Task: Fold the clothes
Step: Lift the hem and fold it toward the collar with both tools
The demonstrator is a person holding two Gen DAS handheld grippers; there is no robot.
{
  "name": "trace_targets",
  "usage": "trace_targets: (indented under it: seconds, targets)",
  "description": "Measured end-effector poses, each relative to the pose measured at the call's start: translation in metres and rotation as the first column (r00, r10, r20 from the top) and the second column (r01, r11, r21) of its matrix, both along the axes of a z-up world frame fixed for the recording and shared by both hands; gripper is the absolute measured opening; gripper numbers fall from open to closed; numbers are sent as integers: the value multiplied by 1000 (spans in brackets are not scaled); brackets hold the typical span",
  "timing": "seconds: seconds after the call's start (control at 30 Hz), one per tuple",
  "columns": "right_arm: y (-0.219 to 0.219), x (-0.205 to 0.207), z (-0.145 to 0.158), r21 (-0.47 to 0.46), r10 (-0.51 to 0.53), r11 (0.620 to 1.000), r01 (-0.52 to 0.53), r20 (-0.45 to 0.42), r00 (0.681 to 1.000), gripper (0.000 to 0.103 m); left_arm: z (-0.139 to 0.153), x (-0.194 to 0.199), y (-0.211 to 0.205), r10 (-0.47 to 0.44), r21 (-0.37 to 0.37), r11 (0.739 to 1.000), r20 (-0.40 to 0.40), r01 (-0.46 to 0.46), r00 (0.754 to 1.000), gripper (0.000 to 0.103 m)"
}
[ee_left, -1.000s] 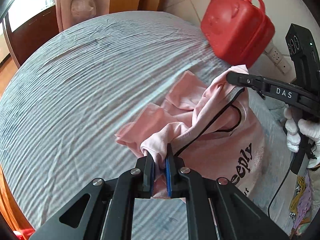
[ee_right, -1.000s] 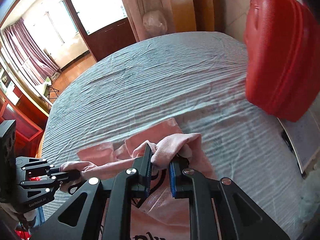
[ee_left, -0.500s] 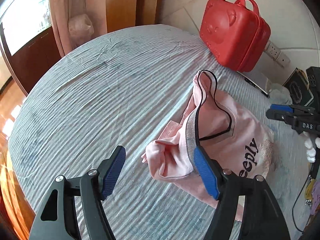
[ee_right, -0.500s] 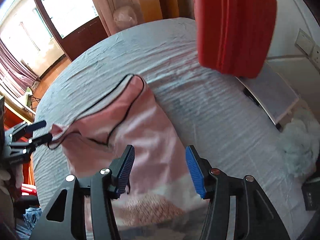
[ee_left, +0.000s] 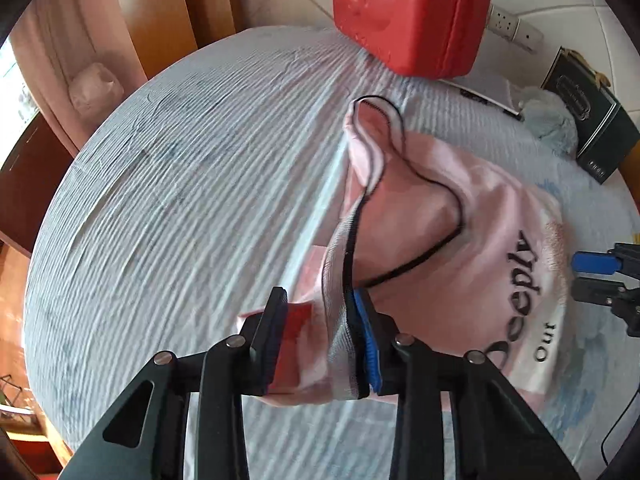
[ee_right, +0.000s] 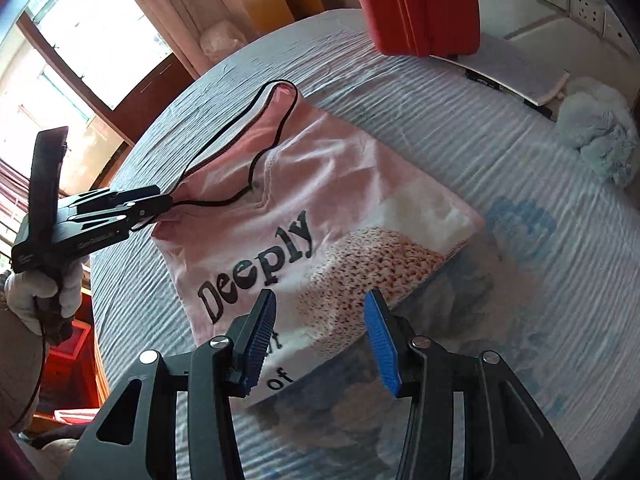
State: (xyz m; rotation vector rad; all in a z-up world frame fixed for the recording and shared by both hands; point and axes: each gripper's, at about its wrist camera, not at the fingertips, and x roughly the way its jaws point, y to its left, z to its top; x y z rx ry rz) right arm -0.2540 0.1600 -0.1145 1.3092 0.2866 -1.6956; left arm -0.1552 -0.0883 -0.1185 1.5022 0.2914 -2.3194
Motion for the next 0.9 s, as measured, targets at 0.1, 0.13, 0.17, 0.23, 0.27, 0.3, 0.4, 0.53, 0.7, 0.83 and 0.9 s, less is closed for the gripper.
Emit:
trace_targets:
  seconds: [0.1,0.13,0.17,0.23,0.27,0.3,0.4,0.53,0.7,0.83,0.9]
  targets:
    - [-14,15,-18,61,-49,997,47,41,998,46,-16,-2,-33,-34,-9,999,77,35,996,34]
    - [-17,20,-25,90,-70,994,65,54,996,46,-19,-3,-41,-52,-4,999,92,52,994,34]
    - [-17,23,-30,120,-96,989,88,59,994,46,-17,-6,-46,-73,5,997,92,73,993,34]
    - [-14,28,-30,147,-148,979,139,51,988,45,-4,-14,-50,-125,27,992,55,123,991,34]
    - [-9,27,-27,149,-179,974,171,48,983,45,5,-20,-49,-156,34,987,25,155,987,34]
    - [-4,26,-21,140,-214,968,206,41,976,45,15,-27,-46,-186,42,982,-12,186,982,35]
    - [12,19,-3,98,-311,946,309,1,950,45,32,-57,-33,-258,65,962,-108,266,960,47]
    - [24,1,11,61,-440,894,443,-52,896,45,19,-108,-17,-298,56,951,-104,305,949,45]
    - [16,-19,8,28,-489,871,490,-32,872,45,-11,-151,-20,-283,11,959,-43,284,958,18]
    - [-2,-24,-5,2,-459,888,459,5,888,39,-31,-163,-40,-219,-18,976,-1,219,976,17]
    - [-8,-27,-17,49,-458,888,458,0,889,38,-37,-160,-54,-184,-28,983,5,184,983,18]
